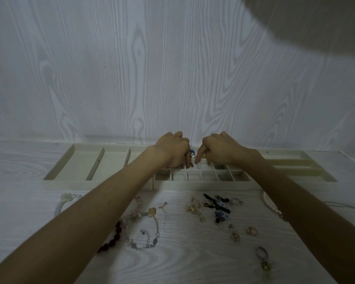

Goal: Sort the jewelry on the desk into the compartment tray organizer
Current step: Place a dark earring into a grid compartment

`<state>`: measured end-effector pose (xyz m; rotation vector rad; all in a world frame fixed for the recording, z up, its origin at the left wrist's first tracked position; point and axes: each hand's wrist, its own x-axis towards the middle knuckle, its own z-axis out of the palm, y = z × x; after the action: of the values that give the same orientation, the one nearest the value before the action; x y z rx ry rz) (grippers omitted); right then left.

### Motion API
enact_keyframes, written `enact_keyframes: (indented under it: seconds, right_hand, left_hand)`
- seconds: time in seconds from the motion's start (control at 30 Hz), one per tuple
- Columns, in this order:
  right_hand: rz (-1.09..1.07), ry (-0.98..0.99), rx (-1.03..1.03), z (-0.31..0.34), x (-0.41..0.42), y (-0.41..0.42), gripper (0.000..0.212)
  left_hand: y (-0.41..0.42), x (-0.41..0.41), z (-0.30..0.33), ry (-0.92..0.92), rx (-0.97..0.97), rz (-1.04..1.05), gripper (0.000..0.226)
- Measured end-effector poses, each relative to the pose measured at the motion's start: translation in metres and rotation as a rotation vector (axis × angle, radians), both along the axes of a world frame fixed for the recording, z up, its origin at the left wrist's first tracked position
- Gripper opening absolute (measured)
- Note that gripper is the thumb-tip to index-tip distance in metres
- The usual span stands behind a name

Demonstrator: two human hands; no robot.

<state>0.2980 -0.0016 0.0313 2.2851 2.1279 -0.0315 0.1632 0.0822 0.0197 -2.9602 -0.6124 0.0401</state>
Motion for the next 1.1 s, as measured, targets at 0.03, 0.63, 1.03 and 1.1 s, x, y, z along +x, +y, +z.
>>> enact_keyframes:
  seconds: [0.03, 0.63, 1.03, 1.1]
  right_hand:
    - [0.001, 0.000, -0.005, 0.000, -0.001, 0.000, 0.044]
    - [0.015, 0.016, 0.064, -0.004, -0.007, 0.003, 0.032]
    - [0.054, -0.156, 0.138, -0.008, -0.015, 0.009, 0.014]
    - [0.045, -0.166, 0.136, -0.009, -0.016, 0.010, 0.014]
  left_hand:
    - [0.000, 0.001, 0.000, 0.005, 0.009, 0.002, 0.025]
    - [-0.001, -0.005, 0.007, -0.113, -0.079, 0.041, 0.028]
    - [0.002, -0.007, 0.007, -0.146, -0.117, 0.064, 0.024]
    - [0.002, -0.007, 0.007, -0.136, -0.107, 0.054, 0.024]
